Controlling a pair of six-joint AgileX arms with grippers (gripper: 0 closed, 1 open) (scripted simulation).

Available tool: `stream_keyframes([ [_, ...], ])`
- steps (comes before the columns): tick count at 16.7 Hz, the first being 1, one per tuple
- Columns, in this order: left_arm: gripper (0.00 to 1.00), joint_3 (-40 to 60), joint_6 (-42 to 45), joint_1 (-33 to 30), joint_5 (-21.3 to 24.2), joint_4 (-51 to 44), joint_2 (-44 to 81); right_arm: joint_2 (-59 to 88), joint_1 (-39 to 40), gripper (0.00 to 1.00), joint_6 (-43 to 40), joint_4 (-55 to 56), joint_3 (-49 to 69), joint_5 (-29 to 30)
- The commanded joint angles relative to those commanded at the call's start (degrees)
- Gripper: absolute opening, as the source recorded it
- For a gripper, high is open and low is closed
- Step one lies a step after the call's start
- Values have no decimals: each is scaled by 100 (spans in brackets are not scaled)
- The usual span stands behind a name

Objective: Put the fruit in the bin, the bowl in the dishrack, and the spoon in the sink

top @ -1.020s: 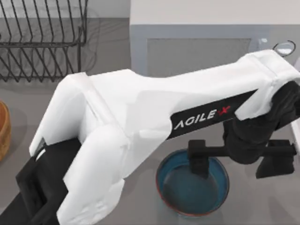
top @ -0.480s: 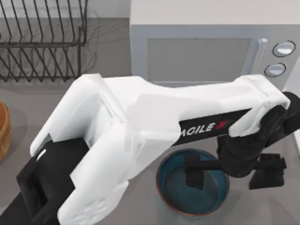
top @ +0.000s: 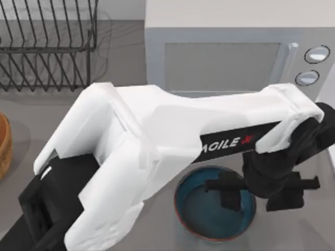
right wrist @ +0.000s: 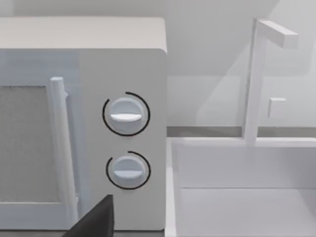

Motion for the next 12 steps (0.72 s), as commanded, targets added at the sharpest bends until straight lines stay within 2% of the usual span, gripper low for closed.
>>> stream_keyframes([
  [5, 2, 0, 0, 0, 0, 0, 0, 0, 0, 100, 0, 0, 0, 0],
  [12, 0, 0, 0, 0, 0, 0, 0, 0, 0, 100, 0, 0, 0, 0],
])
